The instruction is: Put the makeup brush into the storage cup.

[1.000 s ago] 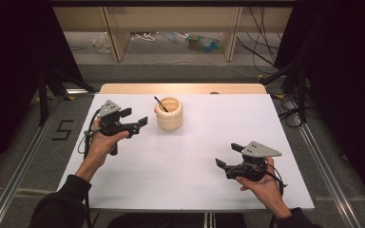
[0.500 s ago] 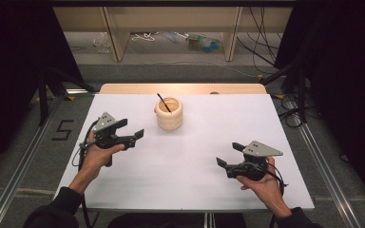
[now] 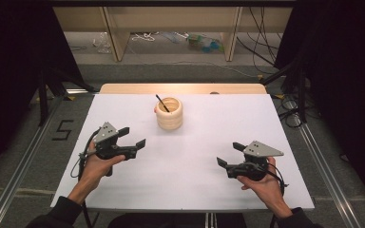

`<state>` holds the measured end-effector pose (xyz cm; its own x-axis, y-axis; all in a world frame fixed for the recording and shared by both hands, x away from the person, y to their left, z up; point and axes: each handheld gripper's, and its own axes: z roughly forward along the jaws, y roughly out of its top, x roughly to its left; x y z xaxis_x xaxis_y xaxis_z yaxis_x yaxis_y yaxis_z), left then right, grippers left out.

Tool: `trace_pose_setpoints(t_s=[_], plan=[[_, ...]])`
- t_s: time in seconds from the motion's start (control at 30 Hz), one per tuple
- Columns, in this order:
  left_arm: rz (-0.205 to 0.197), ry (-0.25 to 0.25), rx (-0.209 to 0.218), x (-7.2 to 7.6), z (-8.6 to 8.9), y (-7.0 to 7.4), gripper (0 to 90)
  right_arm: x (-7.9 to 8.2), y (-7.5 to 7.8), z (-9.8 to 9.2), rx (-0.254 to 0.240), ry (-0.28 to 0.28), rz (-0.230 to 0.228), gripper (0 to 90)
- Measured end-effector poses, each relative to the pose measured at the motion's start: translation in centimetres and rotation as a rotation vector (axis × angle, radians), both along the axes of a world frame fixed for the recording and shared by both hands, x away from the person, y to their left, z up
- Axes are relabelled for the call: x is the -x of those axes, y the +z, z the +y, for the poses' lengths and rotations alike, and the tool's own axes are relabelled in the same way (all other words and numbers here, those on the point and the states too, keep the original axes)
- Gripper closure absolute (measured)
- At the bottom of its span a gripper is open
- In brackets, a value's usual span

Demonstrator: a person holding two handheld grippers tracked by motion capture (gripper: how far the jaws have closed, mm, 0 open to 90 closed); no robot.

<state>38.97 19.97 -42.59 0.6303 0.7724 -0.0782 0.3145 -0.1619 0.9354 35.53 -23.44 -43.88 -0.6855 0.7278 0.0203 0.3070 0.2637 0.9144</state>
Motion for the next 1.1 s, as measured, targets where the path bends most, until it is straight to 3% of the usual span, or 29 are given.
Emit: trace_pose_setpoints(t_s=[0.27, 0.43, 0.67, 1.1], plan=[[-0.01, -0.008, 0.009, 1.0, 0.3, -0.2, 18.1, 0.4, 0.3, 0.4, 0.004, 0.0, -0.015, 18.2], [-0.018, -0.009, -0.021, 1.6, 0.6, -0.4, 18.2, 0.4, 0.3, 0.4, 0.015, 0.0, -0.014, 18.2], [-0.012, -0.01, -0.027, 2.1, 0.6, -0.9, 18.3, 0.4, 0.4, 0.3, 0.011, 0.005, -0.011, 18.2], [-0.021, 0.007, 0.001, 3.1, 0.7, -1.1, 18.7, 0.4, 0.3, 0.4, 0.015, 0.0, -0.012, 16.8]])
